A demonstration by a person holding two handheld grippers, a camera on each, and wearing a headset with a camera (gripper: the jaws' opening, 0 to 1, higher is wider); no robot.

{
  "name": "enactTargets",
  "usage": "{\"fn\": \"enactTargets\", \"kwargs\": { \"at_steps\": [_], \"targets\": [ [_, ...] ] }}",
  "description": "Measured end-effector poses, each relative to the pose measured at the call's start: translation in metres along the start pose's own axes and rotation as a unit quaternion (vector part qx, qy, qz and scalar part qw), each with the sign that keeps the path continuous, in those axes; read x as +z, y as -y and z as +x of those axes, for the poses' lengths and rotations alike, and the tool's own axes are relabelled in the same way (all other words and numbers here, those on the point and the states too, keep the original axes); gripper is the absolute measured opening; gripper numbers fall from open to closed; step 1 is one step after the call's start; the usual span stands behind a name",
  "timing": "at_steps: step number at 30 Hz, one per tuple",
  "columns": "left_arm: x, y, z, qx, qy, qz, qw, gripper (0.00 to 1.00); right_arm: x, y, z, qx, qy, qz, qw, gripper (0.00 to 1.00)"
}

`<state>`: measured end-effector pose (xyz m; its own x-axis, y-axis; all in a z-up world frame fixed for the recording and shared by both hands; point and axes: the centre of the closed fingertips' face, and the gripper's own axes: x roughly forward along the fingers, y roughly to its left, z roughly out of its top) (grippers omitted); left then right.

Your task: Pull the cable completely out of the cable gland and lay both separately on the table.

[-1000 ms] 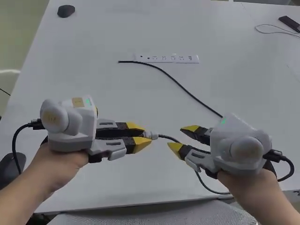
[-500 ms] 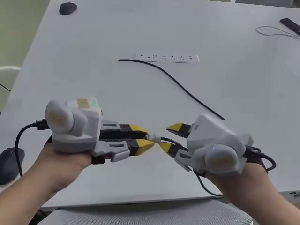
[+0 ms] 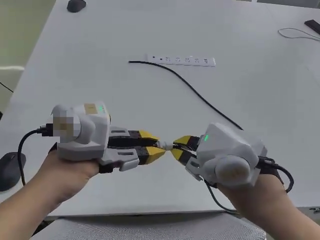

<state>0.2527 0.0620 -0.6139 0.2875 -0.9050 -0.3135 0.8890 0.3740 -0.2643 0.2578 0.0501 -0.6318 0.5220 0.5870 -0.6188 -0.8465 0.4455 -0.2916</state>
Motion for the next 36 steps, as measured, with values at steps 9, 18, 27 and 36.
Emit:
{"fn": "enactTargets", "kwargs": {
  "at_steps": [9,18,27,36],
  "targets": [
    [0.002,0.001,0.004,0.004,0.004,0.012,0.9999,0.15,-0.004,0.003,-0.001,0.000,0.004,0.028,0.9996,0.01],
    [0.003,0.003,0.005,0.005,0.004,0.018,0.9998,0.15,-0.008,0.007,-0.002,0.006,0.014,0.086,0.9962,0.01],
    [0.009,0.000,0.005,0.009,0.012,0.021,0.9997,0.15,-0.026,0.019,-0.003,-0.010,0.003,0.120,0.9927,0.00],
    [0.013,-0.001,0.007,0.007,0.020,0.016,0.9996,0.15,-0.048,0.032,-0.003,-0.024,-0.001,0.195,0.9806,0.00]
  ]
}}
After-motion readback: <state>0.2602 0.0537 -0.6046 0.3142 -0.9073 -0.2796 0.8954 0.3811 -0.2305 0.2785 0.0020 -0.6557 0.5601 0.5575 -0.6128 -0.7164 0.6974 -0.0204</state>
